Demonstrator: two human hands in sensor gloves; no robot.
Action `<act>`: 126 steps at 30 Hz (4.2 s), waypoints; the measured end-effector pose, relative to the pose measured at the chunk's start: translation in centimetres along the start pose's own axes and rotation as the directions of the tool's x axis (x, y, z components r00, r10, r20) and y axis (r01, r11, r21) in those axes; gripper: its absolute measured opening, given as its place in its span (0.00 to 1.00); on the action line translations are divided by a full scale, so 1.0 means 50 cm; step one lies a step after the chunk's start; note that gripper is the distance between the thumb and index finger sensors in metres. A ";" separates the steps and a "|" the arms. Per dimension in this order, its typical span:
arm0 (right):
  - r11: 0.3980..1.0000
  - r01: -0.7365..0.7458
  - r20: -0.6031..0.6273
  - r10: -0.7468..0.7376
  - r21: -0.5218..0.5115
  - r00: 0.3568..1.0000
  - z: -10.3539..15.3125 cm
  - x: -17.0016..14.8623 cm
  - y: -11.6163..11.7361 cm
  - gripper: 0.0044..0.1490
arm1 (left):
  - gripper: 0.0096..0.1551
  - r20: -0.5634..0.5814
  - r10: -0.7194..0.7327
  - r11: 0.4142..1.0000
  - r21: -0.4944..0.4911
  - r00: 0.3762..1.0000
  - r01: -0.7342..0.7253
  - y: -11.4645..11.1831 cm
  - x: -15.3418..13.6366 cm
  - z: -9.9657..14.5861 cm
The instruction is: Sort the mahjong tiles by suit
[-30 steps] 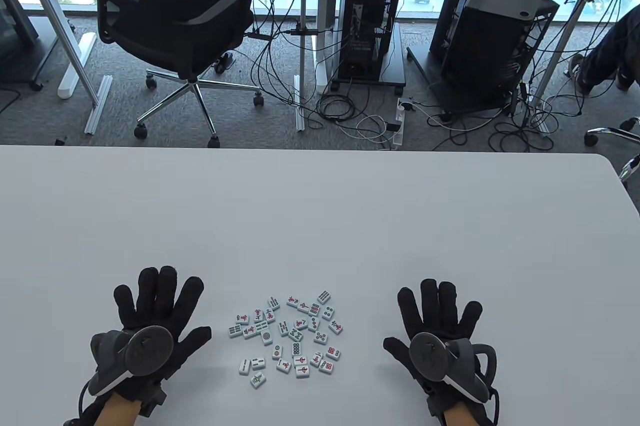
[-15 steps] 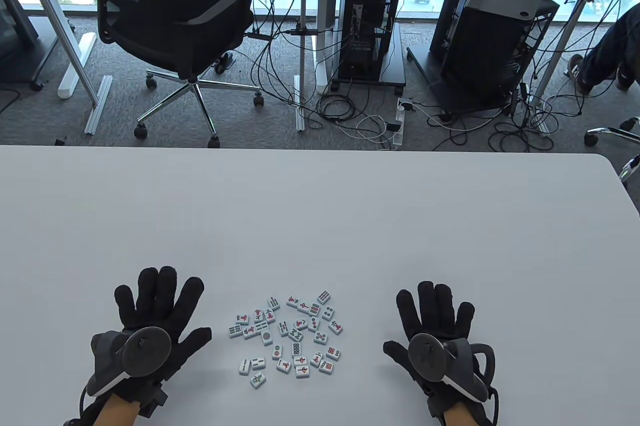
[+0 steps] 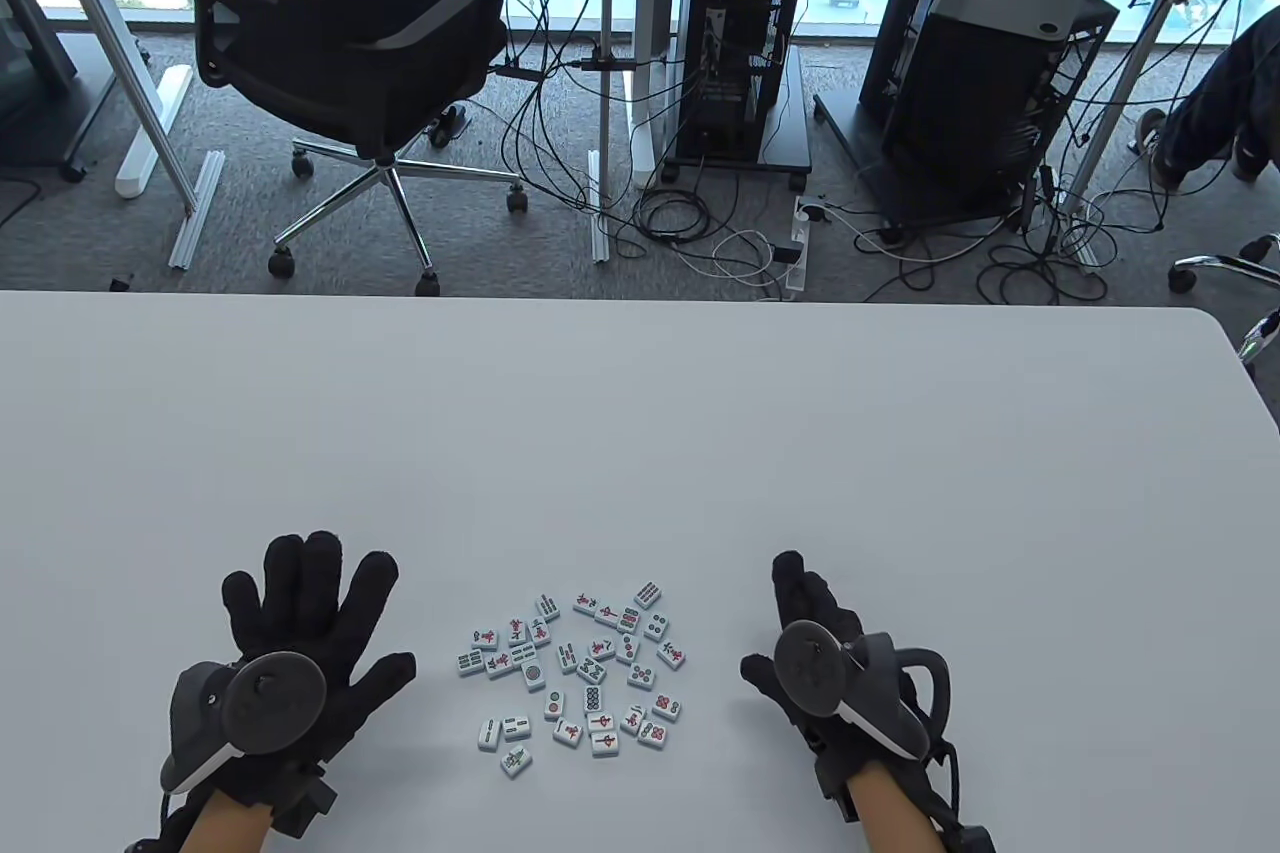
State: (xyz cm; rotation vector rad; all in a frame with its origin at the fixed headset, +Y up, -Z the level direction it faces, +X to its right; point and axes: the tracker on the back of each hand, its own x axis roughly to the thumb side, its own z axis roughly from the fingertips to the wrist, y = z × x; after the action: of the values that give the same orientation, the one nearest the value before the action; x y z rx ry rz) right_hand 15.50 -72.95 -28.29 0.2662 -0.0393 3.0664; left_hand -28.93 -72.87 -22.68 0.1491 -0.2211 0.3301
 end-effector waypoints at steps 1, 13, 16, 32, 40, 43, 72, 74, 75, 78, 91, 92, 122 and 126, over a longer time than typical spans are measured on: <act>1.000 0.005 -0.004 -0.005 0.013 1.000 -0.020 0.013 -0.002 0.62 | 0.50 0.001 0.004 1.000 0.000 1.000 -0.004 0.000 0.000 0.000; 0.980 -0.161 0.011 0.160 0.120 0.987 -0.191 0.172 0.031 0.42 | 0.50 0.013 0.053 0.999 -0.003 0.999 -0.053 -0.002 0.001 -0.002; 0.968 -0.200 0.017 0.200 0.151 0.980 -0.211 0.199 0.048 0.38 | 0.50 0.012 0.063 0.998 -0.002 0.998 -0.063 -0.001 0.000 -0.002; 0.945 -0.218 0.016 0.221 0.244 0.975 -0.246 0.213 0.063 0.37 | 0.50 0.017 0.084 0.996 0.006 0.996 -0.085 0.001 0.001 -0.002; 0.895 -0.288 0.069 0.281 0.341 0.957 -0.256 0.236 0.097 0.37 | 0.50 0.015 0.086 0.996 0.003 0.996 -0.086 0.001 0.001 -0.001; 0.902 -0.279 0.078 0.268 0.330 0.960 -0.257 0.240 0.100 0.37 | 0.50 0.020 0.101 0.995 -0.009 0.995 -0.101 0.000 0.001 -0.002; 0.916 -0.285 0.340 0.182 0.283 0.923 0.034 0.022 0.075 0.38 | 0.50 0.045 0.098 0.995 -0.022 0.994 -0.097 0.001 0.012 -0.001; 0.923 -0.288 0.345 0.192 0.255 0.919 0.039 0.022 0.078 0.38 | 0.50 0.047 0.097 0.995 -0.022 0.994 -0.096 0.001 0.012 -0.001; 0.919 -0.299 0.340 0.204 0.256 0.918 0.040 0.023 0.078 0.38 | 0.50 0.049 0.096 0.995 -0.023 0.994 -0.095 0.001 0.012 -0.001; 0.904 -0.320 0.330 0.221 0.283 0.918 0.042 0.025 0.074 0.39 | 0.50 0.051 0.095 0.995 -0.024 0.994 -0.094 0.001 0.013 0.000; 0.974 -0.147 0.313 0.088 0.170 0.946 -0.118 0.196 -0.019 0.39 | 0.50 0.050 0.108 0.994 -0.027 0.993 -0.107 0.002 0.014 0.001; 0.975 -0.161 0.336 0.102 0.151 0.936 -0.128 0.215 -0.017 0.38 | 0.50 0.050 0.109 0.994 -0.027 0.993 -0.107 0.002 0.014 0.001; 0.963 -0.266 0.542 0.200 0.045 0.817 -0.203 0.397 0.034 0.37 | 0.49 0.037 0.141 0.990 -0.011 0.989 -0.141 0.014 0.005 0.002; 0.974 -0.224 0.480 0.187 0.021 0.857 -0.181 0.324 -0.035 0.37 | 0.49 0.033 0.147 0.989 -0.009 0.989 -0.147 0.015 0.004 0.002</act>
State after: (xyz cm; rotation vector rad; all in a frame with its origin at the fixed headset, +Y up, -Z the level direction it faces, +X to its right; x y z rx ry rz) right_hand -1.84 -69.95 -34.39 1.0853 0.0292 3.1229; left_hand -29.02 -72.15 -22.43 0.1321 -0.2671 0.4737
